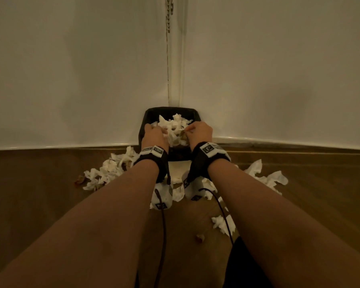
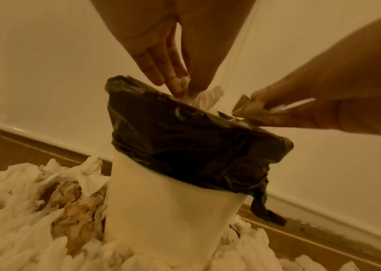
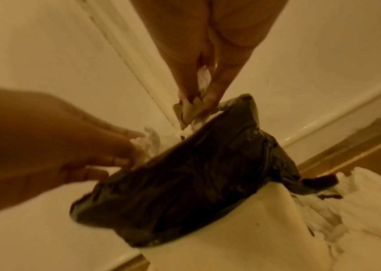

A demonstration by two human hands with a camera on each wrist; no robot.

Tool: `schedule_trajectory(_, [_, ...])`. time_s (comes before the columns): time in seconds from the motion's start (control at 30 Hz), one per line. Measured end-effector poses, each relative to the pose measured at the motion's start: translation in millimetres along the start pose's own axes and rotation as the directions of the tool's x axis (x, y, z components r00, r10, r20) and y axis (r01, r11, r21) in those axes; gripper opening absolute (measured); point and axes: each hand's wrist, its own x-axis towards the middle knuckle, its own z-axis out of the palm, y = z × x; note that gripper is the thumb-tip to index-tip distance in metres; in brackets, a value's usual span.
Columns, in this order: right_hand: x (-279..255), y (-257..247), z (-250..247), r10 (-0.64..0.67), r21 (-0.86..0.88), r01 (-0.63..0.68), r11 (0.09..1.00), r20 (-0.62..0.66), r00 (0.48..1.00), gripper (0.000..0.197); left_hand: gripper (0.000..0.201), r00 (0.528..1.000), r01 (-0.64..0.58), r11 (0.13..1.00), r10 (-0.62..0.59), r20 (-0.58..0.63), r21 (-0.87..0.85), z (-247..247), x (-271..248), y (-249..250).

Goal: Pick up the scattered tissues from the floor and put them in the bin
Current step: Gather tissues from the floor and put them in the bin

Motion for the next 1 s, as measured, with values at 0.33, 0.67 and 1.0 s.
schedule_trajectory(0.33, [-17, -4, 34, -0.121, -0.353, 0.230, 0.907, 0.306, 0.944, 0.034, 0.032, 0.977, -0.096, 0.955, 0.037, 0.209, 0.279, 14, -7, -2])
schedule_trajectory(0.67, [-16, 7, -15, -0.252, -0.264, 0.273, 0.925, 0.111, 0.961, 0.036, 0.032, 0.956, -0.285, 0.956, 0.288, -0.046, 0.070, -8, -40, 38])
schedule_trajectory(1.0, [-43, 91, -49, 0.023, -0.196, -0.002, 0.981, 0.107, 0.994, 0.029, 0.023, 0.736, -0.392, 0.915, 0.248, 0.630, 0.096, 74, -99, 26])
